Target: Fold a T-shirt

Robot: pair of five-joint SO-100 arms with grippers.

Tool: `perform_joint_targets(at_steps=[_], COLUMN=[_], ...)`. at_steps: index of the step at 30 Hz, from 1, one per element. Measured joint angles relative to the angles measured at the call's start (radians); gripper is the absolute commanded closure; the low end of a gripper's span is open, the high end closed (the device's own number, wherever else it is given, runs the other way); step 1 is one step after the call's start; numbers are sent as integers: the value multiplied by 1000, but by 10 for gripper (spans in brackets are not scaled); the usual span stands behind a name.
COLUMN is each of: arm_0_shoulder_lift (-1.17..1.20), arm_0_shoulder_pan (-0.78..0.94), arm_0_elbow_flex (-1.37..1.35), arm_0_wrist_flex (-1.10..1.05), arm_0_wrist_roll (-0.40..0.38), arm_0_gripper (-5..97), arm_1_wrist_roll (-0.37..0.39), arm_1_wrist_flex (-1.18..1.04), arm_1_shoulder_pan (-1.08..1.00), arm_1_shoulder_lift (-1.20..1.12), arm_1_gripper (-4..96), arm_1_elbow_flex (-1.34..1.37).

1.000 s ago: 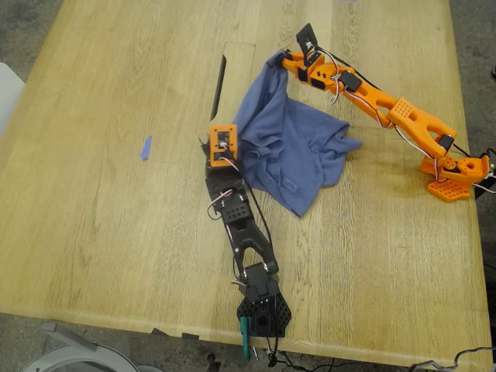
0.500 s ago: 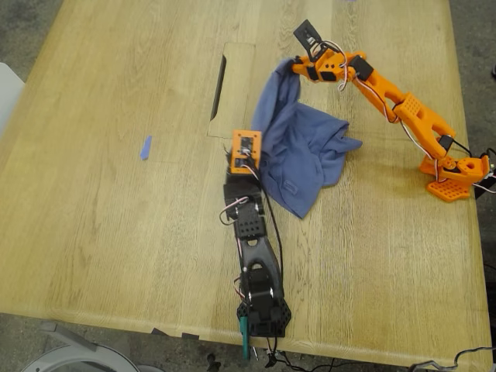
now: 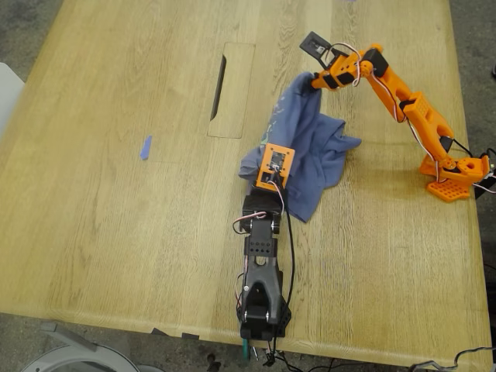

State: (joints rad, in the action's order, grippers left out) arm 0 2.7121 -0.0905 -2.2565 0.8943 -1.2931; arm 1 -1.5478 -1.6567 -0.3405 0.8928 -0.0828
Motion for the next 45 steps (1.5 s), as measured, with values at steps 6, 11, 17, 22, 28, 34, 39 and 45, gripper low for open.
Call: perform_joint_targets(at_steps=[6, 11, 17, 22, 28, 34, 39, 45], arm_0_shoulder_lift=[40, 80, 107, 95, 31, -34, -67, -77], arm_0_shoulder_pan=[-104, -163, -193, -238, -325, -397, -440, -555], arm_0_elbow_flex=[0, 0, 0, 0, -34, -63, -101, -178], arm_0_wrist_flex=[80, 167, 255, 249, 164, 109, 69, -11], arm_0_wrist_roll=[-25, -38, -57, -69, -74, -110, -181, -308], arm_0_gripper=[918, 918, 918, 918, 878, 666, 496, 364], arm_1_wrist_roll=[8, 12, 15, 17, 17, 26, 32, 46], arm_1_wrist_flex=[-32, -32, -32, -25, 164, 403, 548, 638], arm_1_shoulder_pan=[5, 14, 28, 32, 32, 49, 49, 72], arm_1_shoulder_lift=[67, 186, 443, 583, 850, 1069, 1173, 1316], arm_1_gripper=[914, 914, 914, 914, 913, 720, 543, 509], arm_1_elbow_flex=[37, 212, 621, 848, 1313, 1752, 1974, 2197])
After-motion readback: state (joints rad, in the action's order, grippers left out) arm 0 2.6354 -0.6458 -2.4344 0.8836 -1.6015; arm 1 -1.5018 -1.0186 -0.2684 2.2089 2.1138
